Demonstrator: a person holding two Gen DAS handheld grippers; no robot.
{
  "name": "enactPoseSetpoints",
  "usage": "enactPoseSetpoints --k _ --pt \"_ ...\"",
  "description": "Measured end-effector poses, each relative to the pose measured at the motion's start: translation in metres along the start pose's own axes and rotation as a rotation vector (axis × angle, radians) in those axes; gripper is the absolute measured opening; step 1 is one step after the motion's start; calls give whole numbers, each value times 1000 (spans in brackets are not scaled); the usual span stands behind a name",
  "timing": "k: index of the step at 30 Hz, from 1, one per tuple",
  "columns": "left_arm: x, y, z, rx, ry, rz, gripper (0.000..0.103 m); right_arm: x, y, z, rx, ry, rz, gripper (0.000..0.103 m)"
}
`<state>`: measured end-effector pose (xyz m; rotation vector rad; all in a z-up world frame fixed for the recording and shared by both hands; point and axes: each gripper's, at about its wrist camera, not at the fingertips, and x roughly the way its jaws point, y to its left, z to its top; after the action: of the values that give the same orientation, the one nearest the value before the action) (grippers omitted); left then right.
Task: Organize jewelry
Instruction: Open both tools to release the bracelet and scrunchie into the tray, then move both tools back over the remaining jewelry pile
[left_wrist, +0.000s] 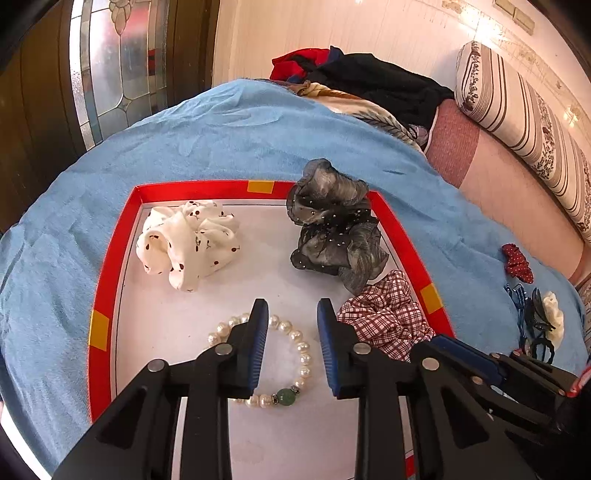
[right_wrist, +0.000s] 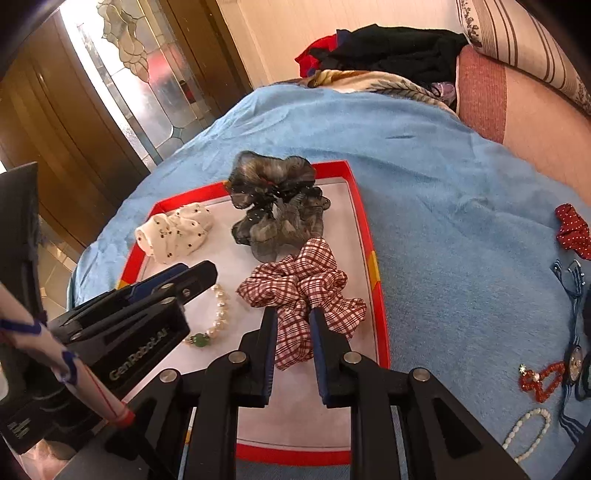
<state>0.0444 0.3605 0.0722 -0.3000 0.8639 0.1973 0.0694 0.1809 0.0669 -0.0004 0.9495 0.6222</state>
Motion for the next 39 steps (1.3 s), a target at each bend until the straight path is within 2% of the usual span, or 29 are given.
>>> enactPoseSetpoints --k 4,10,17,22,29,32,35,37,39 --pt "-6 1 1 -2 -15 4 34 -7 0 -2 8 -9 1 20" --pt "-15 -5 2 -4 -36 -1 35 -29 -9 -9 27 -42 -4 20" --pt "-19 -49 -2 62 -55 -30 35 -74 -45 -35 78 -96 -13 20" --pt "-20 -95 -10 150 -64 -67 35 -113 -96 -58 147 -136 -45 20" --pt "-8 -166 -34 299 -31 -115 35 -165 -200 -97 320 -218 -122 20" --pt "2 -191 -48 347 26 -175 35 -173 -241 -115 413 -245 -137 20" --pt "8 -210 -62 404 77 -223 35 -177 -280 -118 493 -249 -157 20" --pt "8 -221 -71 436 84 -238 35 -182 -297 -117 535 -258 -166 20" --pt "8 -232 -78 488 71 -246 35 -189 -312 -119 596 -284 -124 20"
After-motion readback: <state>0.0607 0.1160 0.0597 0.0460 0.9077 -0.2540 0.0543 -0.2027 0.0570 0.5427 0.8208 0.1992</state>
